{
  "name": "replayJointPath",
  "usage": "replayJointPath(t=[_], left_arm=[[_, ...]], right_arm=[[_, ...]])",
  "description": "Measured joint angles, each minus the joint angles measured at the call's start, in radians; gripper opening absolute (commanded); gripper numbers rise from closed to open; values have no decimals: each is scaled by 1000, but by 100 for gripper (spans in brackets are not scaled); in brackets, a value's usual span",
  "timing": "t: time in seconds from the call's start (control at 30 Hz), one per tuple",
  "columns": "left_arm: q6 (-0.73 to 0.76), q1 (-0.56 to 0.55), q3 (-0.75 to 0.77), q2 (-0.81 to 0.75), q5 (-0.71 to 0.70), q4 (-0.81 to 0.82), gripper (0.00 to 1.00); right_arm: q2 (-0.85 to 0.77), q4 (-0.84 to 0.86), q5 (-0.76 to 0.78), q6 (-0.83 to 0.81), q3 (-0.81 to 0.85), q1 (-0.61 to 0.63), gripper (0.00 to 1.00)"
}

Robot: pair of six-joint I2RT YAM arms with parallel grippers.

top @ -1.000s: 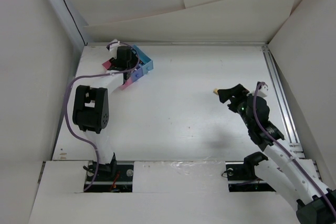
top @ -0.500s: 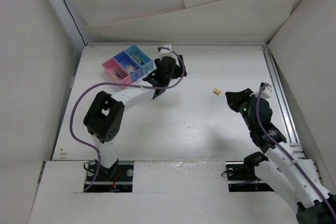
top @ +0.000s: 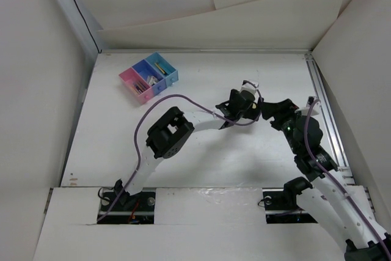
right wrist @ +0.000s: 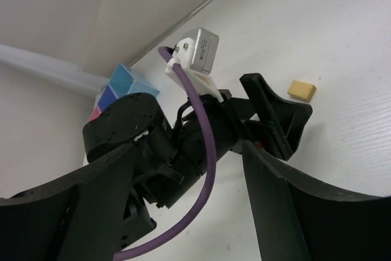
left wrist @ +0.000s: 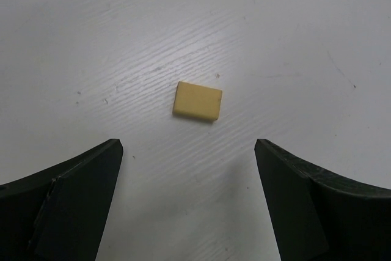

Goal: Sort the stationery into containers
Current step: Pick up the stationery from the center of the board, then place the stationery in the storage box.

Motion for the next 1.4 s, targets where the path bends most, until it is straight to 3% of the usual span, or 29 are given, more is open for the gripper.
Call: replayJointPath(t=[0.1, 0.27, 0.3, 0.43, 0.77, 0.97, 1.03, 1.17, 1.4], left_arm=[[22, 0, 66, 44, 6, -26, 88], [58, -2, 167, 126, -12, -66, 79], [68, -2, 190, 140, -18, -71, 71], [93, -2, 272, 189, -16, -98, 67], [119, -2, 345, 223, -14, -159, 45], [123, -3, 345, 223, -16, -162, 35], [124, -5, 325, 218, -22, -142, 34], [120, -9, 198, 151, -31, -76, 34], [82, -13, 10, 8, -43, -76, 34]], right_arm=[[1, -2, 0, 0, 0, 0, 77], [11, -2, 0, 0, 0, 0, 77], [18, -2, 0, 0, 0, 0, 77], [44, -3, -4, -1, 0, 0, 75], [47, 0, -8, -3, 0, 0, 74], [45, 0, -12, -3, 0, 0, 74], [37, 0, -12, -4, 0, 0, 80], [-9, -2, -23, -15, 0, 0, 89], [-85, -47, -49, -20, 32, 0, 89]])
